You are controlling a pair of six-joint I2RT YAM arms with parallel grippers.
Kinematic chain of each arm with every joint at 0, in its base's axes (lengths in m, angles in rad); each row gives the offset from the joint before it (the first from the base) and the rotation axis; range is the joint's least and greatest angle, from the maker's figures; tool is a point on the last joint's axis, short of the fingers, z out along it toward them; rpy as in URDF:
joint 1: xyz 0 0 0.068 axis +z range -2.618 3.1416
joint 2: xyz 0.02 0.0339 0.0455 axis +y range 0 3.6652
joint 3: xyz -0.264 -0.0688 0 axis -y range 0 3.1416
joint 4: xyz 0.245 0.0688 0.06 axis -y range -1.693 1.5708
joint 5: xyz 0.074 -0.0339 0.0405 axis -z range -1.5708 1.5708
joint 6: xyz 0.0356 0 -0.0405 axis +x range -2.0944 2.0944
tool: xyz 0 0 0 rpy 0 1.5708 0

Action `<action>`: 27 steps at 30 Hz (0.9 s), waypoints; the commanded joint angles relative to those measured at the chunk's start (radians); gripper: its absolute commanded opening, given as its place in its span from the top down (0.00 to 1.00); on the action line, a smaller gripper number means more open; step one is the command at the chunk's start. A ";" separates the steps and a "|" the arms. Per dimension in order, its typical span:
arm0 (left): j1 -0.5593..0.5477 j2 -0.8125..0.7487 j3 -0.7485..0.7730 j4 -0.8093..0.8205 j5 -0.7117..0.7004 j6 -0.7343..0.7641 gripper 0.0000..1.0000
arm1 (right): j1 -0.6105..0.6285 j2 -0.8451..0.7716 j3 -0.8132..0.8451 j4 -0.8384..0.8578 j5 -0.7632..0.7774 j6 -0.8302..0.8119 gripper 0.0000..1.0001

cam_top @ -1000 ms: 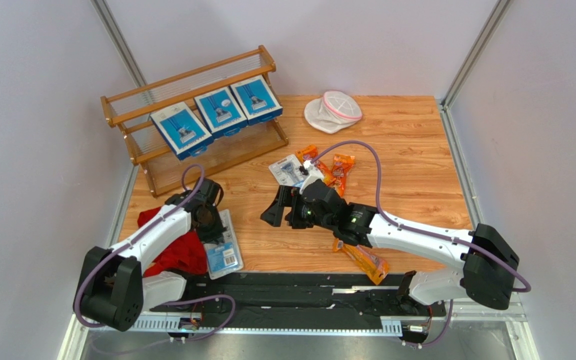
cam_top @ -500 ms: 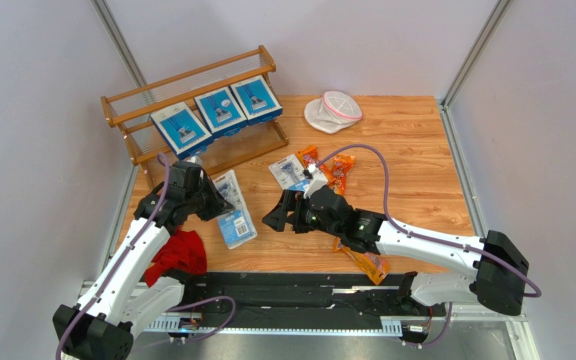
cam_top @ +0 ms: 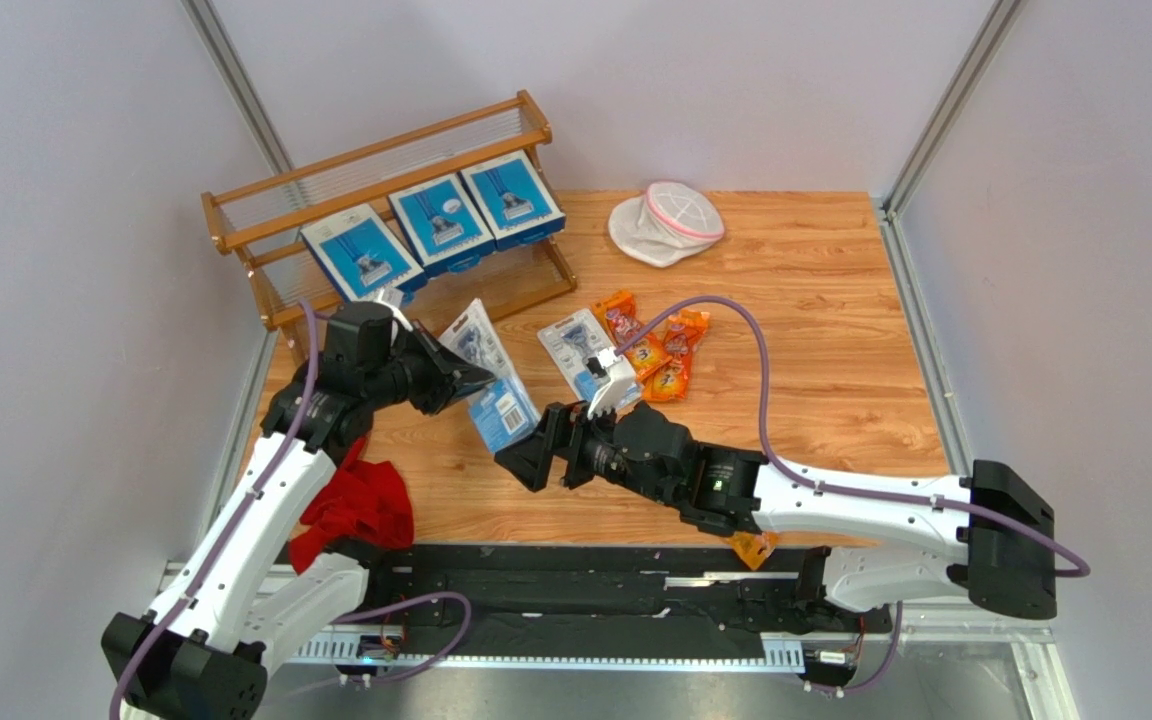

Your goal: Place and organize the shaving razors onto the shelf

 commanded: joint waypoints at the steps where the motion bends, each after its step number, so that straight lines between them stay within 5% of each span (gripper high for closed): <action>1: 0.004 -0.001 0.036 0.091 0.057 -0.059 1.00 | 0.010 -0.035 -0.019 0.078 0.099 -0.029 0.14; 14: 0.004 -0.010 0.028 0.138 0.162 -0.063 1.00 | 0.010 0.027 -0.021 0.157 0.156 -0.023 0.34; 19: 0.004 -0.024 0.016 0.136 0.179 -0.060 1.00 | 0.010 0.066 -0.013 0.190 0.152 -0.006 0.55; 21: 0.004 -0.034 0.007 0.139 0.179 -0.066 1.00 | 0.010 0.078 -0.012 0.180 0.162 0.016 0.71; 27: 0.004 -0.047 -0.010 0.141 0.190 -0.064 1.00 | 0.010 0.054 -0.038 0.176 0.213 0.040 0.81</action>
